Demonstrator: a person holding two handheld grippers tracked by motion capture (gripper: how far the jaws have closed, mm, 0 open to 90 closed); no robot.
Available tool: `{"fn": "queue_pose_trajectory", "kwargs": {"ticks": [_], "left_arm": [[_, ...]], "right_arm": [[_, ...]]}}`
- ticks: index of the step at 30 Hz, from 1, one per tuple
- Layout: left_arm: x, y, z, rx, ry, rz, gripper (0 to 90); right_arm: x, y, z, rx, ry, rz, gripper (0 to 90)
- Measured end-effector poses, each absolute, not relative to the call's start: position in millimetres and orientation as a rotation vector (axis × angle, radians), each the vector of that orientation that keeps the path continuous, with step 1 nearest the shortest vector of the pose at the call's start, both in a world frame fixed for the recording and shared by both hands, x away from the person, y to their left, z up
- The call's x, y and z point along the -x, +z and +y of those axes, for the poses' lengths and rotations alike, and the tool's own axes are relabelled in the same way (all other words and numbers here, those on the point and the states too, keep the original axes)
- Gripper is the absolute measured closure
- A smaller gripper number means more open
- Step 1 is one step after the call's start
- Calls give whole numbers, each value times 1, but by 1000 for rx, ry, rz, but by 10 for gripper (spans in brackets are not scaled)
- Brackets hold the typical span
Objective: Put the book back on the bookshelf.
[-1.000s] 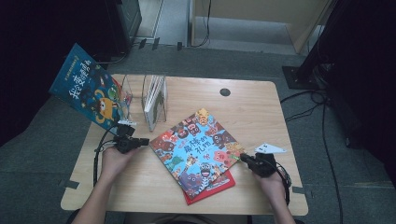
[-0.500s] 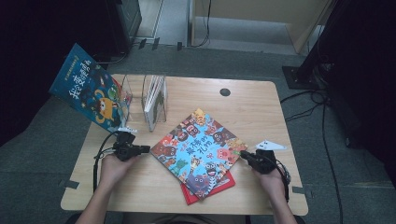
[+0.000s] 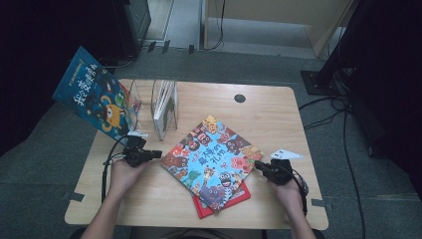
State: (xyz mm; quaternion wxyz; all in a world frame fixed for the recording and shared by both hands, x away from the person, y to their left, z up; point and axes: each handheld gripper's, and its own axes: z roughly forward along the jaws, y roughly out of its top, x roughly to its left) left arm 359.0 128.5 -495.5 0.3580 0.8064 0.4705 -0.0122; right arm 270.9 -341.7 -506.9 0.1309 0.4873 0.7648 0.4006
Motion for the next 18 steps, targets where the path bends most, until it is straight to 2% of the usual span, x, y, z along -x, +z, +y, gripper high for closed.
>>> {"fn": "queue_pose_trajectory", "kwargs": {"ticks": [10,18], "left_arm": [[-363,-499,119,-2114,-54,1192,900],[-350,-498,116,-2124,-88,1181,900]], "right_arm": [[-262,-509,-335,-1406,1183,2249,900],[-266,-510,-337,-1418,1185,2231,900]]}}
